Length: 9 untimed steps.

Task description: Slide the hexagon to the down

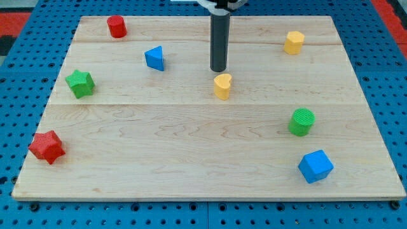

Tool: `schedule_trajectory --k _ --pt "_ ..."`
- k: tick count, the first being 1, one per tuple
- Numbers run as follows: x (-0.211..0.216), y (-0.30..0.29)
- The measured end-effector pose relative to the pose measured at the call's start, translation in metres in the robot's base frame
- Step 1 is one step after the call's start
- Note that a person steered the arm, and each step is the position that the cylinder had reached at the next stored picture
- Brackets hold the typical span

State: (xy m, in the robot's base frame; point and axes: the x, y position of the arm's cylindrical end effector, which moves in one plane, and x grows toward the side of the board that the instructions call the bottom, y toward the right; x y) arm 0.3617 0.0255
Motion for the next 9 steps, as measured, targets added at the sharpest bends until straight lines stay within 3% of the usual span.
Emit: schedule_trajectory --k 2,5,9 --pt "0.037 0.0" --pt "-0.003 0.025" --pt "-0.017 0.05"
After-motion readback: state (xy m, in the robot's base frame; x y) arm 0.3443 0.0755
